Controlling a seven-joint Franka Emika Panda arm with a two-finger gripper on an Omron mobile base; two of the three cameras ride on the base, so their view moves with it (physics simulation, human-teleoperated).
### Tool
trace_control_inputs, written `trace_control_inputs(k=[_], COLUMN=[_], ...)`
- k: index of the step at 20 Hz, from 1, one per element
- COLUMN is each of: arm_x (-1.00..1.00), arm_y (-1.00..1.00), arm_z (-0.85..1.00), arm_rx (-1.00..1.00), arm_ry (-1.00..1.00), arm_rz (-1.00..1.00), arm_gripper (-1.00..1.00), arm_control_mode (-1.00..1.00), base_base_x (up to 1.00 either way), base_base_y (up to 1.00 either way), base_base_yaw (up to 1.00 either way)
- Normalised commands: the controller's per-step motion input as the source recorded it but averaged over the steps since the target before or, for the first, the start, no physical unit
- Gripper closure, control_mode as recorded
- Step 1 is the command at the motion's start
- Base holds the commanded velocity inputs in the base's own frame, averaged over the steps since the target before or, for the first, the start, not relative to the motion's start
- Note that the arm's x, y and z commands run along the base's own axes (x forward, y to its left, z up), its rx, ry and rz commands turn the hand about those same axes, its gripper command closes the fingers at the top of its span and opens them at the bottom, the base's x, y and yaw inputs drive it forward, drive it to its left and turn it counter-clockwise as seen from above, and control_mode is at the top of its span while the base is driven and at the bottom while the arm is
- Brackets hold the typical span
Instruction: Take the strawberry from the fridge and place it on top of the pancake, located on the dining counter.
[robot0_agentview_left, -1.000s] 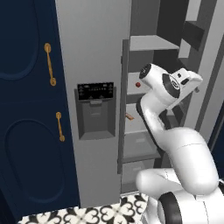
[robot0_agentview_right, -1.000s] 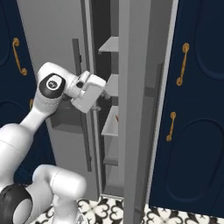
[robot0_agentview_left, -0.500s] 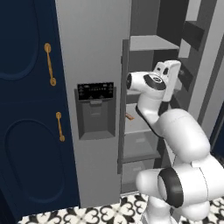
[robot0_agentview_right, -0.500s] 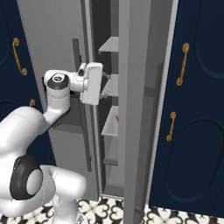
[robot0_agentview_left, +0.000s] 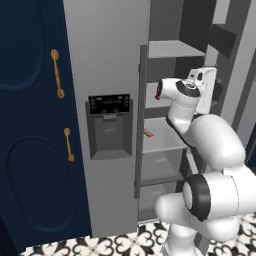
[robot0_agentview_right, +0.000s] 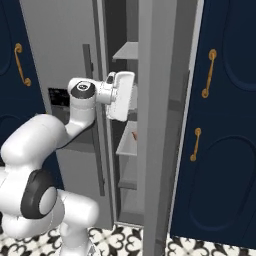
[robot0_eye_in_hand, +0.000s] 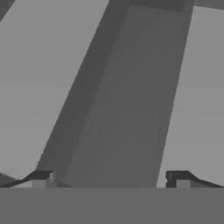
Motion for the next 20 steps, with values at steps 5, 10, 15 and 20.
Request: trace_control_inputs(k=[5, 10, 15, 20], arm_x=[0.00, 0.00, 0.00, -0.05], arm_y=[-0.52, -0.48, -0.52, -0.24], arm_z=[0.00, 0.00, 0.00, 0.00], arm_rx=[0.01, 0.00, 0.01, 0.01], arm_ry=[0.02, 0.00, 0.00, 0.00], arm_rz=[-0.02, 0.00, 0.00, 0.00], arm_gripper=[-1.00, -1.00, -1.00, -1.00], arm_control_mode=[-1.00, -1.00, -1.00, -1.00], base_base_x=[0.00, 0.00, 0.00, 0.00], base_base_y=[0.00, 0.00, 0.00, 0.00], base_base_yaw=[0.00, 0.00, 0.00, 0.00])
